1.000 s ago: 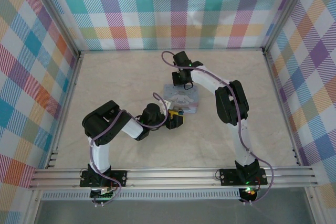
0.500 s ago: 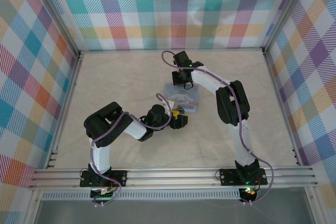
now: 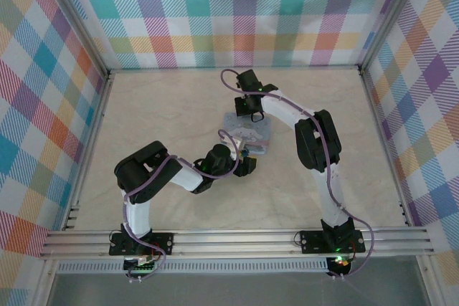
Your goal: Unlock the padlock with the key
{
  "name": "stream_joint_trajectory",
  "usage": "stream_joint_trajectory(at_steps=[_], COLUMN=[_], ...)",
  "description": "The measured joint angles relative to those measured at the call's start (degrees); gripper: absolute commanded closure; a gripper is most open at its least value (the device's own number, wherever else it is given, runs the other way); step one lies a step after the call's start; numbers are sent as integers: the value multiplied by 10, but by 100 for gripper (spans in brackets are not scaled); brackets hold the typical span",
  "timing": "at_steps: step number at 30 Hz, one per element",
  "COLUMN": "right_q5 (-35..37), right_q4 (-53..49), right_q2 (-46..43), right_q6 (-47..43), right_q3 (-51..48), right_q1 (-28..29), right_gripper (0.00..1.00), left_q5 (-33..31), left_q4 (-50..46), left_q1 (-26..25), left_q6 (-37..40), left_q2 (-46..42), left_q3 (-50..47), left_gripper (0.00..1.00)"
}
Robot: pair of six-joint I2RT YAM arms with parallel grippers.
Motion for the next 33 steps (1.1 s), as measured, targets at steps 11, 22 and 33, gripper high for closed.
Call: stream_joint_trajectory(at_steps=[11, 22, 33], right_q5=[0, 11, 52], right_q4=[-1, -23, -52], right_q2=[-2, -23, -125], right_q6=[0, -1, 15], right_q3=[0, -2, -59], right_q1=[4, 7, -19], right_gripper=[100, 100, 100], left_q5=[109, 127, 112], left_q4=[41, 56, 56], left_q1=[30, 36, 45], left_q6=[-36, -60, -60], left_q2=[15, 36, 36], left_q3=[1, 20, 20], left_gripper=[41, 40, 39])
